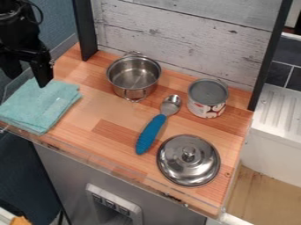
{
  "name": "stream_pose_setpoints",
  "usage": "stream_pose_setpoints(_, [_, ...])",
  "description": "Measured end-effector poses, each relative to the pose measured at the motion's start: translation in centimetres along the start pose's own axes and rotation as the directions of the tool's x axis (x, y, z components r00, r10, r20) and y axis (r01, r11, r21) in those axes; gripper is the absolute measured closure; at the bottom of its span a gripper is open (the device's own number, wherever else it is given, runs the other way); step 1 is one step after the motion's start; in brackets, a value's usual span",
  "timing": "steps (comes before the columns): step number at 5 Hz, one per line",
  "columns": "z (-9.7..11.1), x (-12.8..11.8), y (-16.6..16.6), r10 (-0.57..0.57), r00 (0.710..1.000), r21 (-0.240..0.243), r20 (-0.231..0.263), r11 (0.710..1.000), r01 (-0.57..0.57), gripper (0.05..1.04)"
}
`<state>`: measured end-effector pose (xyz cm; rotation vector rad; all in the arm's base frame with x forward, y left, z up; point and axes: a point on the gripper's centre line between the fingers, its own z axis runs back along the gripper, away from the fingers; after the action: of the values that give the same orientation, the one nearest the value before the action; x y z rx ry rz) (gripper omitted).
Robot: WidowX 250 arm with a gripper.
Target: Move the silver pot to the bottom of the table
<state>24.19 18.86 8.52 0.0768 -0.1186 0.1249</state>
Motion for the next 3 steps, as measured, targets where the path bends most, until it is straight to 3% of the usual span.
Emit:
stream_pose_setpoints(1, [-0.7,-0.1,-0.3,0.004,1.000,-0.013,-0.023,1.000,-0.004,0.084])
stream_pose_setpoints(3, [-1.4,4.2,-7.3,-0.078,0.997,-0.021,-0.020,0.997,0.078,0.084])
